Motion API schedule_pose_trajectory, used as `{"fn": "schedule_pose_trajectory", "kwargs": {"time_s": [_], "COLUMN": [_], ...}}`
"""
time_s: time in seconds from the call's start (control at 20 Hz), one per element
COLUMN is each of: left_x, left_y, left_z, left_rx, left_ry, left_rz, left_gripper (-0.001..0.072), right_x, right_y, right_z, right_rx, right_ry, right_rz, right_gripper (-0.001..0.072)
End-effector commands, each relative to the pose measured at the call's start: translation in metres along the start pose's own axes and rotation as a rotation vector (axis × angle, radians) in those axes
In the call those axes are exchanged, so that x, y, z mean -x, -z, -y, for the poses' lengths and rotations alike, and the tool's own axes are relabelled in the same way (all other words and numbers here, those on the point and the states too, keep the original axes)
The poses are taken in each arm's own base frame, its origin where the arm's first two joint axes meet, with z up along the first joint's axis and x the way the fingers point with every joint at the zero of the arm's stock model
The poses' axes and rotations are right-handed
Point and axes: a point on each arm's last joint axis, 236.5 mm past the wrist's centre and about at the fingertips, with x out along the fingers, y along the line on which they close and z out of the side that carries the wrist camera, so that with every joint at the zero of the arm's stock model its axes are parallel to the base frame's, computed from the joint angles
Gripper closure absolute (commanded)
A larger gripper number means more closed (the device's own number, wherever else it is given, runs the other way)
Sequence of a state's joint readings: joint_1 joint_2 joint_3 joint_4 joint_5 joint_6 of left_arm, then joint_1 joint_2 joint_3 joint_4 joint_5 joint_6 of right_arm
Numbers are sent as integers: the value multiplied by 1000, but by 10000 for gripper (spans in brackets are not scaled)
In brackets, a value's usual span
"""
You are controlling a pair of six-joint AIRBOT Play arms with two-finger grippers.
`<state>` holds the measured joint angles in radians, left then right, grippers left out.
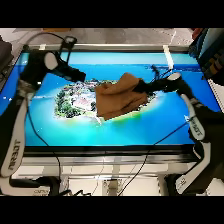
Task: Fold the clothes and pants, and hang the long-sleeved shirts on hangers.
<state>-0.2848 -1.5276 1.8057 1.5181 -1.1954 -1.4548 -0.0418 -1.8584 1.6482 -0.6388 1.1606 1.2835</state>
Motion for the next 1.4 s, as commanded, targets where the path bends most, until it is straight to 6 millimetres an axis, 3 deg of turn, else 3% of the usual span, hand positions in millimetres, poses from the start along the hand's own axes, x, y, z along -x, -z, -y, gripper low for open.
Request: {"fn": "schedule_pose_trajectory", "kwargs": {"time_s": [0.0,0.15,0.25,0.4,0.6,0.75,0.85,0.95,1.15,1.2,1.25,1.3,1.35], "left_x": [68,121,146,173,190,190,190,190,190,190,190,190,190], "left_y": [-21,-26,-22,-11,-6,-6,-6,-6,-6,-6,-6,-6,-6], "left_z": [1,3,5,2,-8,-9,-9,-9,-10,-10,-10,-10,-10], "left_rx": [-14,-19,-47,-70,-77,-77,-78,-93,-118,-130,-130,-130,-130], "left_ry": [-14,-22,-27,-51,-101,-104,-104,-106,-113,-114,-114,-115,-114], "left_rz": [129,207,225,226,233,233,233,232,230,229,230,230,231], "left_gripper": [695,695,695,695,695,695,695,695,694,695,694,695,695], "right_x": [97,198,269,376,500,576,594,592,588,589,589,590,590], "right_y": [-21,-24,-21,7,81,171,247,299,318,319,319,319,319], "right_z": [-34,-41,-30,0,48,91,111,116,116,116,115,114,114], "right_rx": [48,3,-68,-201,-464,-769,-1026,-1210,-1261,-1261,-1255,-1249,-1238], "right_ry": [-13,32,116,308,593,849,975,1012,1026,1033,1039,1042,1048], "right_rz": [122,256,382,575,816,940,888,832,838,841,838,837,833], "right_gripper": [686,686,686,686,686,685,685,685,681,610,361,19,5]}}
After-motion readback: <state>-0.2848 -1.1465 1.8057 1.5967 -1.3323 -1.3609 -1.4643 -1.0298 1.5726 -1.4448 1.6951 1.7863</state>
